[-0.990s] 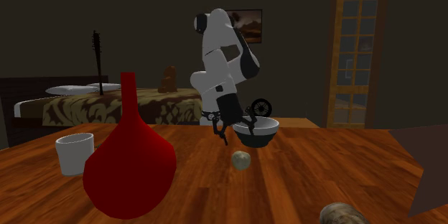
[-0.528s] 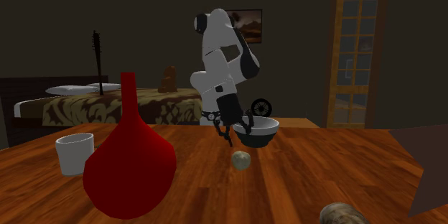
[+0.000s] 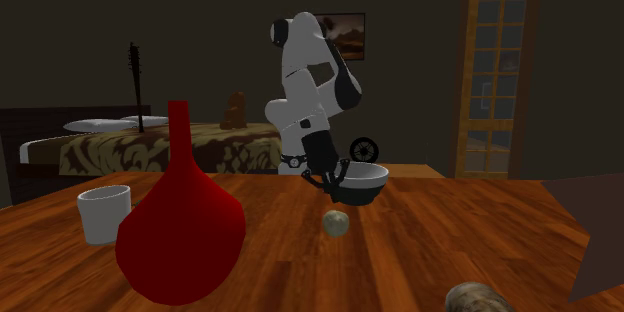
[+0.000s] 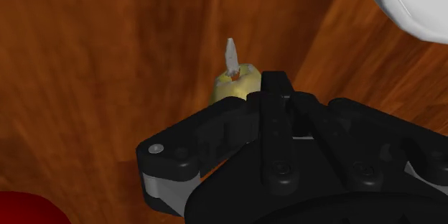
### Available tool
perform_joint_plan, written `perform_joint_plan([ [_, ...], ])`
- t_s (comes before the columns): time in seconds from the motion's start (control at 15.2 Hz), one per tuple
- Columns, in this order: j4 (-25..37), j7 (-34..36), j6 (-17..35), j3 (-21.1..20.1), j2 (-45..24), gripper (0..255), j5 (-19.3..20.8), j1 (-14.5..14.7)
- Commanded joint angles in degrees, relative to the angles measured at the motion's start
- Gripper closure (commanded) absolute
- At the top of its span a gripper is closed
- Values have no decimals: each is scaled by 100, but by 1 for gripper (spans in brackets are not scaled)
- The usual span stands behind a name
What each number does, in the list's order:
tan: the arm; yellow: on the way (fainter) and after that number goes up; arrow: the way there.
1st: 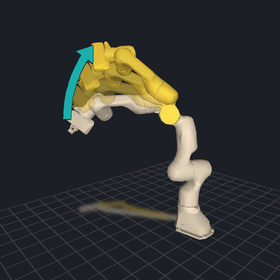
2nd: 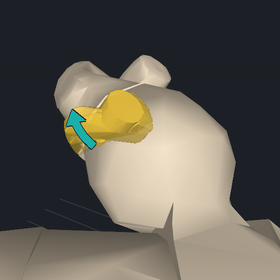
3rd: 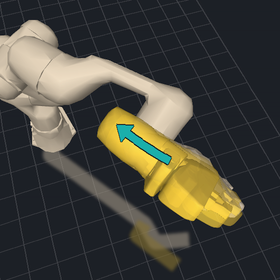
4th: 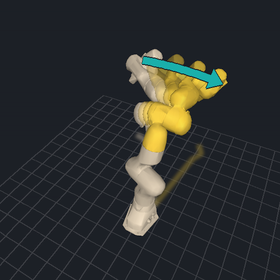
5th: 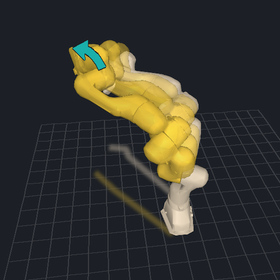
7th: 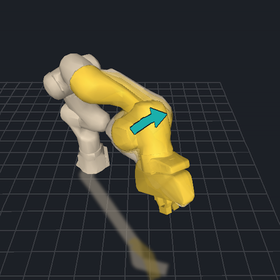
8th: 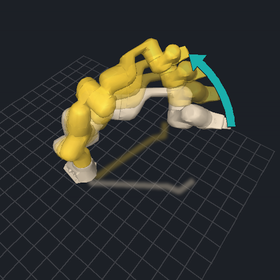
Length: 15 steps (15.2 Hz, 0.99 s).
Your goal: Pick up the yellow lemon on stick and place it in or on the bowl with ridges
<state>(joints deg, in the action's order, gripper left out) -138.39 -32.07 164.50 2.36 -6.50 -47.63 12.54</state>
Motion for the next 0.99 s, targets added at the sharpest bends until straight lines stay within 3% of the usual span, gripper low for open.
perform_joint_plan([
  [0.0,0,0,0,0,0,255,0,0],
  [0.07,0,0,0,0,0,0,0,0],
  [0.13,398,1833,-512,368,-187,0,1781,203],
  [0.2,993,3033,-1233,678,-468,0,2860,411],
  [0.26,1710,3792,-2051,967,-840,0,3435,647],
  [0.33,2516,4313,-2914,1163,-1295,0,3750,799],
  [0.4,3408,4703,-3807,1273,-1826,0,3931,853],
  [0.46,3717,4801,-4103,1322,-2016,0,3956,876],
  [0.92,3545,4728,-3641,1277,-2318,0,3840,854],
])
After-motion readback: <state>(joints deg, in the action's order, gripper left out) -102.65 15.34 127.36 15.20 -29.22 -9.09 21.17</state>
